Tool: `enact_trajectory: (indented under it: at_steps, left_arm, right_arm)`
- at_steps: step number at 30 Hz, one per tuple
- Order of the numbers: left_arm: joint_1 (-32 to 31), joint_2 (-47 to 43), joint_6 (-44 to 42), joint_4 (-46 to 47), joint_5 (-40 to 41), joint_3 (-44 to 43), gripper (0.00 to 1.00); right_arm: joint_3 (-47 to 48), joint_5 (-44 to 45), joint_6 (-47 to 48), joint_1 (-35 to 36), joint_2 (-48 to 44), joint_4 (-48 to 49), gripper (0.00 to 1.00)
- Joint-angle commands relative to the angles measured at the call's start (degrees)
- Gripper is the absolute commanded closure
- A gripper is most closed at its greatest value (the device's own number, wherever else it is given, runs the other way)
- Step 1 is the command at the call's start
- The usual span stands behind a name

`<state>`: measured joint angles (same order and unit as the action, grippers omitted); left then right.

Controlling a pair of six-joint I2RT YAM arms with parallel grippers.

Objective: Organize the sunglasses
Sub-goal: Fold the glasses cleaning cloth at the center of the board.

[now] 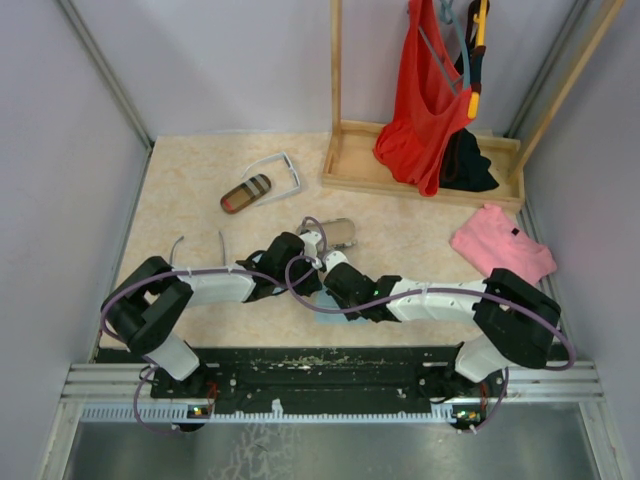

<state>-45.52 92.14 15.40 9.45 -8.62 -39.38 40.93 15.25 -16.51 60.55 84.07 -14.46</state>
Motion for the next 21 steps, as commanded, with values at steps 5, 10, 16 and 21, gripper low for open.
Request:
enact_trajectory:
  at_steps: [5,10,16,21]
  left_arm:
    - [-0.63,1.91,-1.49,-3.48,-1.43,0.46,0.99]
    - [-0.62,1.99,-1.5,-3.56,-1.48,0.38,0.99]
    - [-0.63,2.05,-1.59,-3.52,-1.44,0.35,0.99]
    - [-0.6,2.02,-1.64,-3.63,-1.53,0.35,0.99]
  right_arm:
    - [2.2,0.6,0.61,1.22,-3.2,4.36,0.87]
    - [2.14,0.66,0.43,1.23,-3.76,4.11,0.86]
    - [2.05,0.64,0.34,1.23,-3.65,4.37,0.76]
    - [2.1,0.7,0.25,1.23,-3.39,4.51,0.85]
